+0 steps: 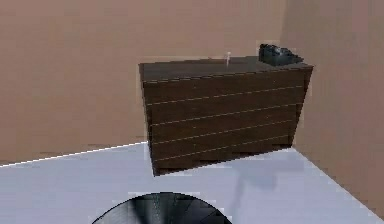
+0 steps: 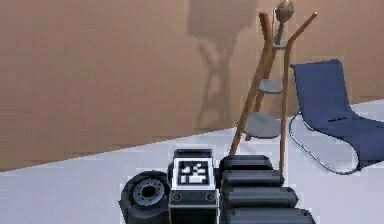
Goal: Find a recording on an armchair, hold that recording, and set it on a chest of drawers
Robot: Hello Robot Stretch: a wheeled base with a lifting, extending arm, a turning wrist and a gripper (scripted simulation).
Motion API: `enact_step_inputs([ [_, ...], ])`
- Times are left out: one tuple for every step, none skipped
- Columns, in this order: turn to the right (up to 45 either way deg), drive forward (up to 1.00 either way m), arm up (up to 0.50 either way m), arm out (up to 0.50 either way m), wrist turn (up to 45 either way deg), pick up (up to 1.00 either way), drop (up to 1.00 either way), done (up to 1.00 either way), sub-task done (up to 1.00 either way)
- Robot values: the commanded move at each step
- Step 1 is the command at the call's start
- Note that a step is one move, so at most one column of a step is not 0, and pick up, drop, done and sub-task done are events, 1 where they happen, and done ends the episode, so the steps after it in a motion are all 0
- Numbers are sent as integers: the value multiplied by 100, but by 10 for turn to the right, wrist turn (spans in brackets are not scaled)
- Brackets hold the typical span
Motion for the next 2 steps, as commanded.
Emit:
enact_step_inputs([
  [0, 80, 0, 0, 0, 0, 0, 0, 0],
  [60, 0, 0, 0, 0, 0, 0, 0, 0],
])
